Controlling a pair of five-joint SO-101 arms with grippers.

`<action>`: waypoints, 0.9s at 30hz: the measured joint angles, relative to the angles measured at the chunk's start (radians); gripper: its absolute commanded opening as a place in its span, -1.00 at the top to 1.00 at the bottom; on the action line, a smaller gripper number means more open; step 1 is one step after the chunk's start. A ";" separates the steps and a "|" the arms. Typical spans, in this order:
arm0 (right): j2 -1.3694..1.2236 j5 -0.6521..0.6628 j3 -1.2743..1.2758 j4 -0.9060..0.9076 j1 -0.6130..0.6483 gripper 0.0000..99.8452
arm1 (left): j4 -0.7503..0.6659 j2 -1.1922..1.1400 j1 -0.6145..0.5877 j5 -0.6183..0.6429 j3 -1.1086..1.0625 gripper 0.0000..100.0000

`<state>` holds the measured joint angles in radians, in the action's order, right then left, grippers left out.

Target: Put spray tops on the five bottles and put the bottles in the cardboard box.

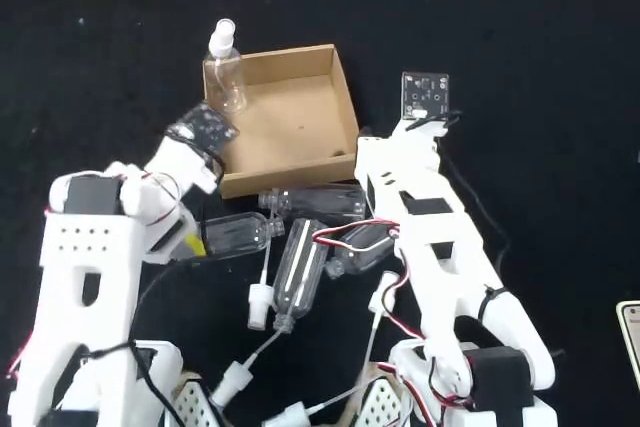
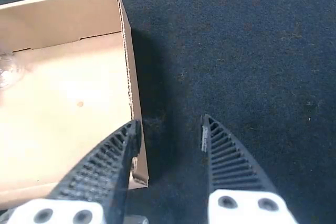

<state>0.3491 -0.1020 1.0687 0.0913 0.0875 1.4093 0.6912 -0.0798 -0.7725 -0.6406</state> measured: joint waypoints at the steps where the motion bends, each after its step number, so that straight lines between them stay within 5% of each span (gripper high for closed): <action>1: 0.000 0.000 0.000 0.000 0.000 0.67 | 0.006 -0.025 0.000 -0.015 0.000 0.36; 7: 0.000 0.000 0.000 0.000 0.000 0.67 | -0.003 -0.224 0.058 -0.097 0.000 0.37; 24: 0.000 0.000 0.000 0.000 0.000 0.67 | -0.456 -0.399 0.103 -0.104 -0.181 0.38; 27: 0.000 0.000 0.000 0.000 0.000 0.67 | -0.474 -0.399 0.104 -0.106 -0.201 0.50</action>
<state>0.3491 -0.1020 1.0687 0.0913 0.0875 0.9352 0.2923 0.0245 -0.8784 -0.8416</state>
